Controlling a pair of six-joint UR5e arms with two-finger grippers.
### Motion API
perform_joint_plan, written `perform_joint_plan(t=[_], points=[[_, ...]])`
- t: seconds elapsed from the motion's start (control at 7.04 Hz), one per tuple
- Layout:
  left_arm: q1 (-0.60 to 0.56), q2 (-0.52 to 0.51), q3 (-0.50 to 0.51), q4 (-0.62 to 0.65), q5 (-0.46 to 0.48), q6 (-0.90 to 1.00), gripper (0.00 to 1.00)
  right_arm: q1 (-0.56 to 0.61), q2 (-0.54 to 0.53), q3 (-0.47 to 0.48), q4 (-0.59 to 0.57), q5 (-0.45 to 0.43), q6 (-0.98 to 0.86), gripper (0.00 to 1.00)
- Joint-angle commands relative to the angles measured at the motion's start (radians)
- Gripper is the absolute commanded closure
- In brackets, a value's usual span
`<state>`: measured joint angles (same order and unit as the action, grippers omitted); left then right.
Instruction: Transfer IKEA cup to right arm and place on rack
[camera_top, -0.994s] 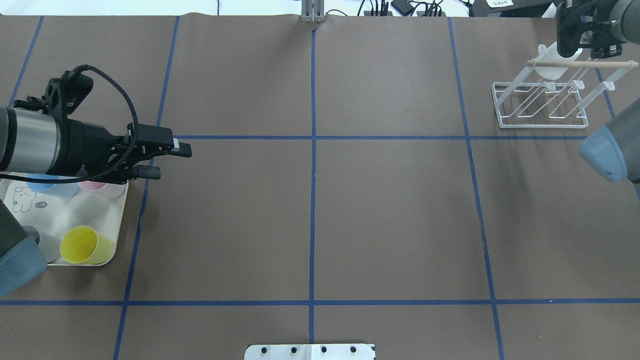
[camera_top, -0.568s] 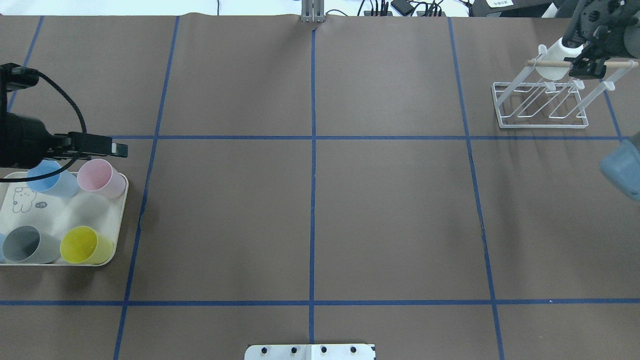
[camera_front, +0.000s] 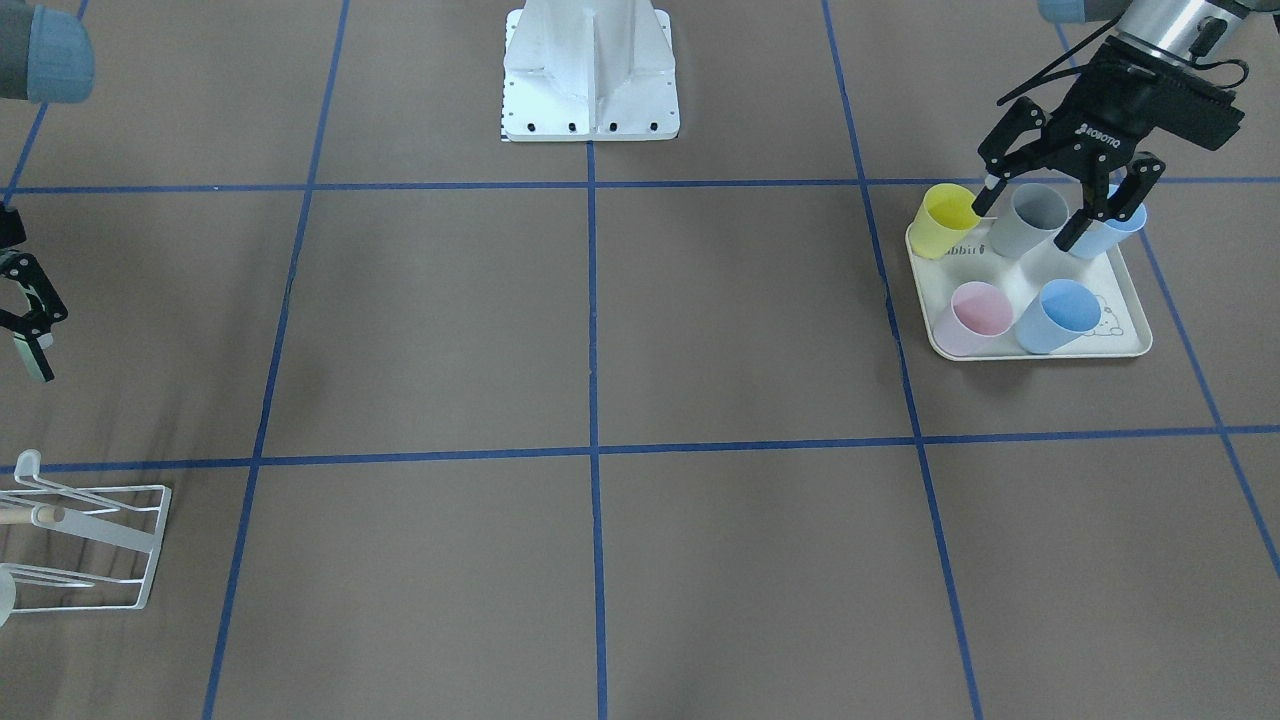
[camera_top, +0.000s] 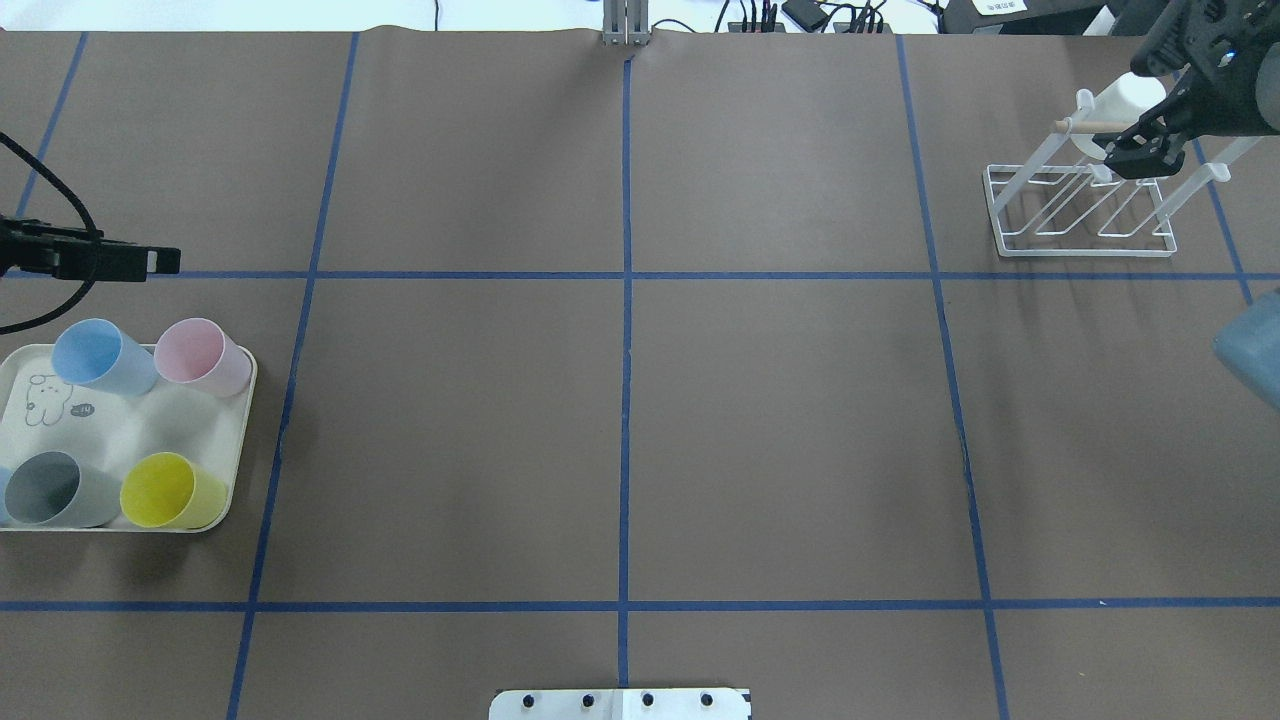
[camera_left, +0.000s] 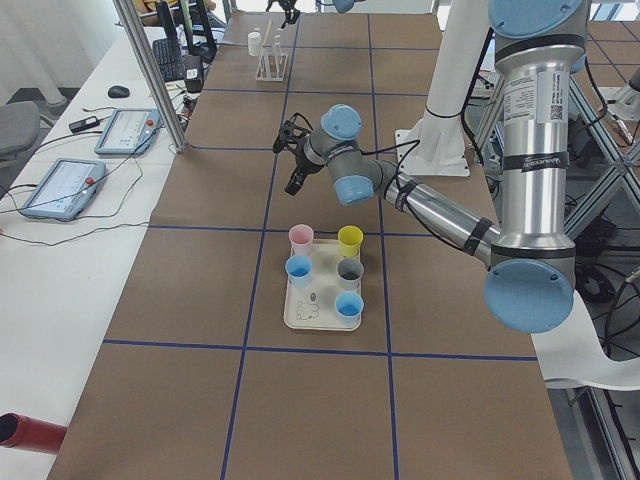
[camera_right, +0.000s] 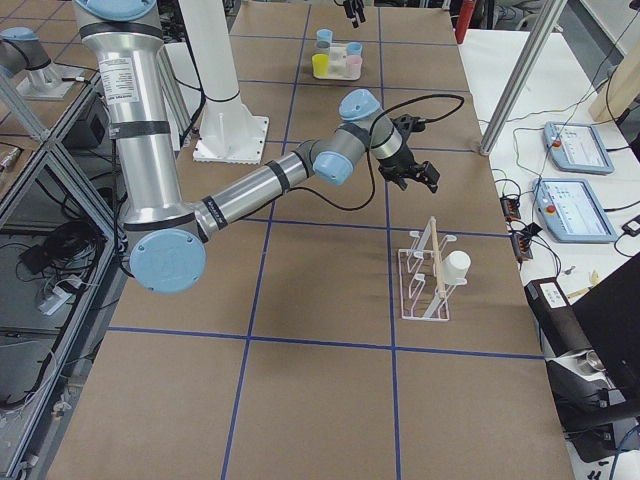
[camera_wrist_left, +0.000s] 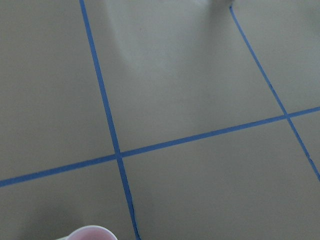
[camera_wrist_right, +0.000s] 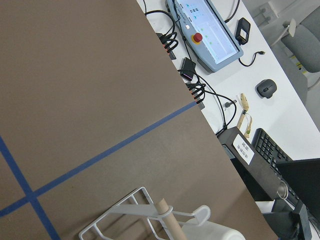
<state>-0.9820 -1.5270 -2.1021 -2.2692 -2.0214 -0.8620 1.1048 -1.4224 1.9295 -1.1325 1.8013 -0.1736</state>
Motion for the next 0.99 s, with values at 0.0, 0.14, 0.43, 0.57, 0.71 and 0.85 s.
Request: perform_joint_plan(t=[0.0, 0.14, 0.43, 0.57, 0.71, 0.85], points=[[0.003, -0.048, 0.007, -0.079, 0.023, -0.197, 0.00, 0.000, -0.004, 0.005, 0.000, 0.018, 0.023, 0.00], [0.003, -0.056, 0.008, -0.087, 0.020, -0.213, 0.00, 0.000, -0.004, 0.005, 0.000, 0.018, 0.023, 0.00], [0.013, -0.094, 0.036, -0.127, 0.016, -0.195, 0.01, 0.000, -0.004, 0.006, 0.000, 0.023, 0.026, 0.00], [0.013, -0.087, 0.057, -0.169, 0.016, -0.177, 0.01, -0.003, -0.016, 0.002, 0.000, 0.079, 0.096, 0.00], [0.011, -0.062, 0.075, -0.176, 0.024, -0.116, 0.01, -0.003, -0.018, 0.023, 0.000, 0.116, 0.209, 0.00], [0.011, 0.029, 0.086, -0.171, 0.026, 0.085, 0.00, -0.006, -0.016, 0.037, 0.000, 0.136, 0.273, 0.00]])
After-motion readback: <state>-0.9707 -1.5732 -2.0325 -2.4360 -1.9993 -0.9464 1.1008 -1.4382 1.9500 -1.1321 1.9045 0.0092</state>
